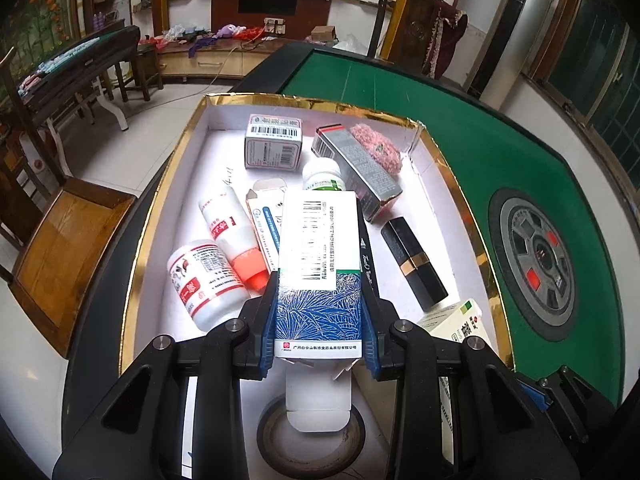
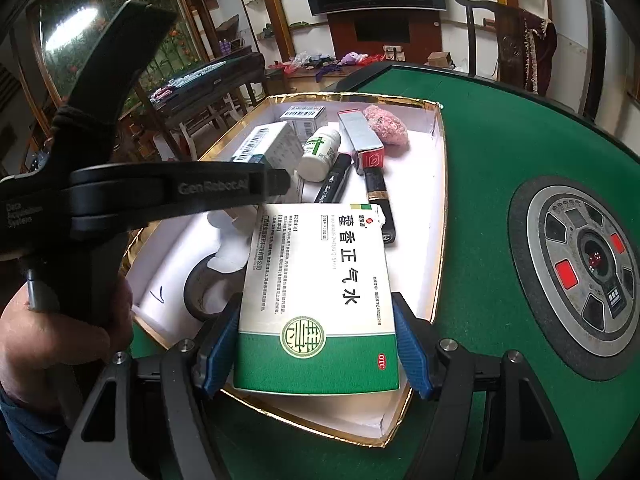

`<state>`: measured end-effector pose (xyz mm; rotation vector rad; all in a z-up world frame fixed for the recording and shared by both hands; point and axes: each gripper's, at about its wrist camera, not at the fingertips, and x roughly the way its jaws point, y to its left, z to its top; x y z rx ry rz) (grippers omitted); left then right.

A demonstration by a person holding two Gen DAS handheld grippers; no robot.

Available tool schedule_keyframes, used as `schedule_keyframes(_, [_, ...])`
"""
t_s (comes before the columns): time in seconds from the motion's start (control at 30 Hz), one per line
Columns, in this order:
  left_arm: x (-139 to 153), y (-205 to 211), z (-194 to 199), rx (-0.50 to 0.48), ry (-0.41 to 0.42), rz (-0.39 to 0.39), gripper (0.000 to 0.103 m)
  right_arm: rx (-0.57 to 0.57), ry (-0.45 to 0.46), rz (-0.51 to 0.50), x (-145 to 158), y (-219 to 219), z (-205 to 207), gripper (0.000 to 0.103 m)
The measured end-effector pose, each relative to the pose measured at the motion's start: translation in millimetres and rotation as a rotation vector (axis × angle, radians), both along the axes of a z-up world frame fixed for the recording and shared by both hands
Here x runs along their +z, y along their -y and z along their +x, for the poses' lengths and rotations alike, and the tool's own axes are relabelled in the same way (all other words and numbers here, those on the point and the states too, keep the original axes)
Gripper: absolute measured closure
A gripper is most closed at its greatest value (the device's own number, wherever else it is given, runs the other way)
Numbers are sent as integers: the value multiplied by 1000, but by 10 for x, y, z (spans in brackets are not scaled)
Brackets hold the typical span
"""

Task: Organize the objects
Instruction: 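Lower both boxes into the white tray and open both tools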

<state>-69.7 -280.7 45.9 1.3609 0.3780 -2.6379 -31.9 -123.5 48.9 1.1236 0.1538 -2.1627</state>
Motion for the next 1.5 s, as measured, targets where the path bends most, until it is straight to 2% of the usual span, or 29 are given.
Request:
schedule_keyframes(0.5, [-45,-31,-47,3,18,-49,69,-17,-26,25,-29,41,-38,33])
schedule_keyframes(1.3, [-87,-9,-85,19,18,-56,69,-41,-64,46,-12,96,-124,33])
schedule_keyframes(1.5, [-85,-12,-89,26,23,-48,66,-41,-71,50,-10,94,-108,32])
